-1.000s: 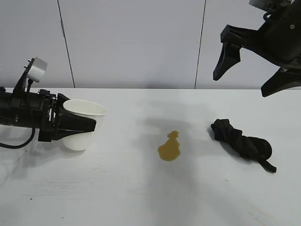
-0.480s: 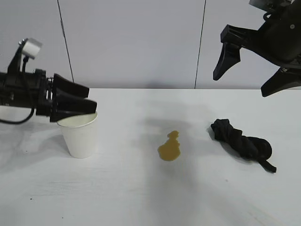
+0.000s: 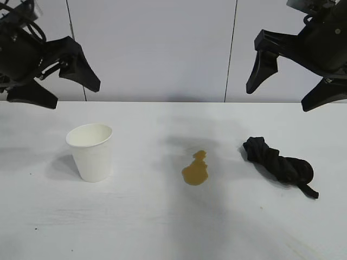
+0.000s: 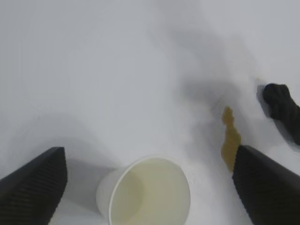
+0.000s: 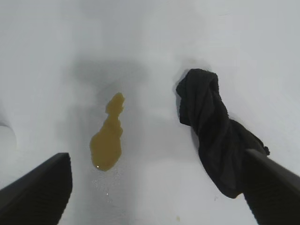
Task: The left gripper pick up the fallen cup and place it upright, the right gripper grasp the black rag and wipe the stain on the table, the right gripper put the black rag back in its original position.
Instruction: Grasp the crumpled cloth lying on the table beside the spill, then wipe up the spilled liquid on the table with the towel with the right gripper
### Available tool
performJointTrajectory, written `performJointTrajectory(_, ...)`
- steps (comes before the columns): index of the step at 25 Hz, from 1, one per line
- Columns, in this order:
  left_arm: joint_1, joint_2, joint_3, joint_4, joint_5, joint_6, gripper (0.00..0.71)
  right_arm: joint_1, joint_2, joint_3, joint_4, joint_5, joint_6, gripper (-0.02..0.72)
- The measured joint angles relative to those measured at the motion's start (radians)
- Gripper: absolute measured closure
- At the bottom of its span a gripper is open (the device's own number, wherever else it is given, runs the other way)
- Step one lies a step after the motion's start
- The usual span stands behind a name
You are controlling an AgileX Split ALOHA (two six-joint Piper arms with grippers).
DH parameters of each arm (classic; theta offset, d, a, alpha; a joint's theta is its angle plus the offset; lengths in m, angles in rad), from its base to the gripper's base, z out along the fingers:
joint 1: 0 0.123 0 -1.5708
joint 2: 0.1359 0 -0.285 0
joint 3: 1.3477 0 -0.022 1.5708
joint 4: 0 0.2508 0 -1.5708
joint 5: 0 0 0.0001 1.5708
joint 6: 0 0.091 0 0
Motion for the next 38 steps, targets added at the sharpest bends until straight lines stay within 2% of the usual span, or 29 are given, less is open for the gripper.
performJointTrajectory(7, 0.0, 0.001, -0.003, -0.001, 0.041, -0.007, 0.016, 0.0, 0.157, 0.0, -0.039, -0.091, 0.027, 0.065)
performJointTrajectory(10, 0.0, 0.001, -0.003, -0.002, 0.047, -0.007, 0.016, 0.0, 0.207, 0.0, -0.042, -0.114, 0.029, 0.133)
performJointTrajectory(13, 0.0, 0.001, -0.003, -0.002, 0.048, -0.008, 0.016, 0.0, 0.244, -0.001, -0.049, -0.127, 0.038, 0.321)
performJointTrajectory(15, 0.0, 0.001, -0.003, -0.003, 0.049, -0.008, 0.016, 0.0, 0.246, -0.005, -0.049, -0.13, 0.051, 0.51)
performJointTrajectory(16, 0.0, 0.001, -0.003, -0.003, 0.049, -0.008, 0.016, 0.0, 0.246, -0.006, -0.049, -0.13, 0.053, 0.573)
performJointTrajectory(19, 0.0, 0.001, -0.003, -0.003, 0.049, -0.008, 0.016, 0.008, 0.237, -0.015, -0.051, -0.113, 0.055, 0.586)
performJointTrajectory(23, 0.0, 0.001, -0.003, -0.003, 0.05, -0.008, 0.016, 0.066, 0.187, -0.086, -0.041, -0.043, 0.055, 0.586)
performJointTrajectory(27, 0.0, 0.001, -0.003, -0.003, 0.051, -0.008, 0.016, 0.177, 0.145, -0.182, -0.011, 0.009, 0.055, 0.586)
performJointTrajectory(31, 0.0, 0.001, -0.003, -0.003, 0.052, -0.008, 0.016, 0.287, 0.147, -0.193, 0.001, 0.036, 0.074, 0.586)
performJointTrajectory(35, 0.0, 0.001, -0.003, -0.003, 0.051, -0.009, 0.016, 0.337, 0.182, -0.166, -0.008, 0.026, 0.106, 0.586)
performJointTrajectory(38, 0.0, 0.001, -0.003, -0.003, 0.051, -0.009, 0.016, 0.34, 0.24, -0.139, -0.017, -0.022, 0.115, 0.586)
